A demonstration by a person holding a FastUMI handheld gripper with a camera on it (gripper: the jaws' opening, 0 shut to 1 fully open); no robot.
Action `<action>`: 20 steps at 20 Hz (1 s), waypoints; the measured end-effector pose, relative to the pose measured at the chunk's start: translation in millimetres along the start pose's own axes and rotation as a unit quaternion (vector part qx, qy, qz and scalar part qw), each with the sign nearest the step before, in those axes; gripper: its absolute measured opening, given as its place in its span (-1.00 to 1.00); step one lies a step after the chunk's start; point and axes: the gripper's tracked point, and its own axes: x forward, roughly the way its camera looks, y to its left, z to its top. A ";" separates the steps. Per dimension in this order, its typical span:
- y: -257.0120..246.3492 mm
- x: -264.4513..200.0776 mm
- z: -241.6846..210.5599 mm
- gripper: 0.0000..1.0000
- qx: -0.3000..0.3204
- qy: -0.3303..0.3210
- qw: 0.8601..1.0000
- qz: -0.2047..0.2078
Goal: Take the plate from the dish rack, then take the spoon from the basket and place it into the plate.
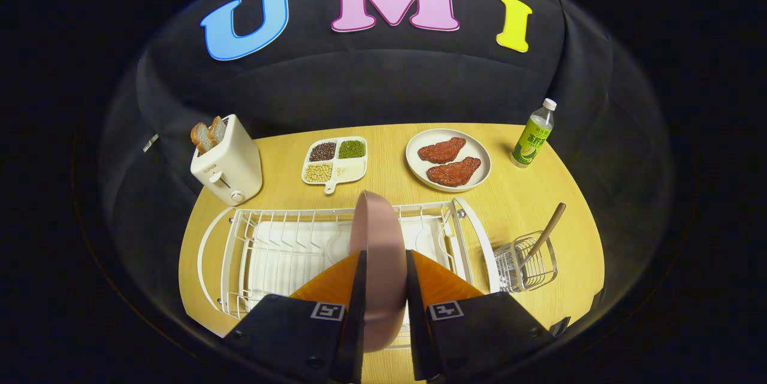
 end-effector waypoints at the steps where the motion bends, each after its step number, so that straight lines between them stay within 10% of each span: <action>1: -0.8 -1.6 1.2 -0.31 -0.002 -0.004 1.000 -0.003; 20: -28.6 -38.9 43.6 -0.61 -0.025 -0.084 0.995 -0.051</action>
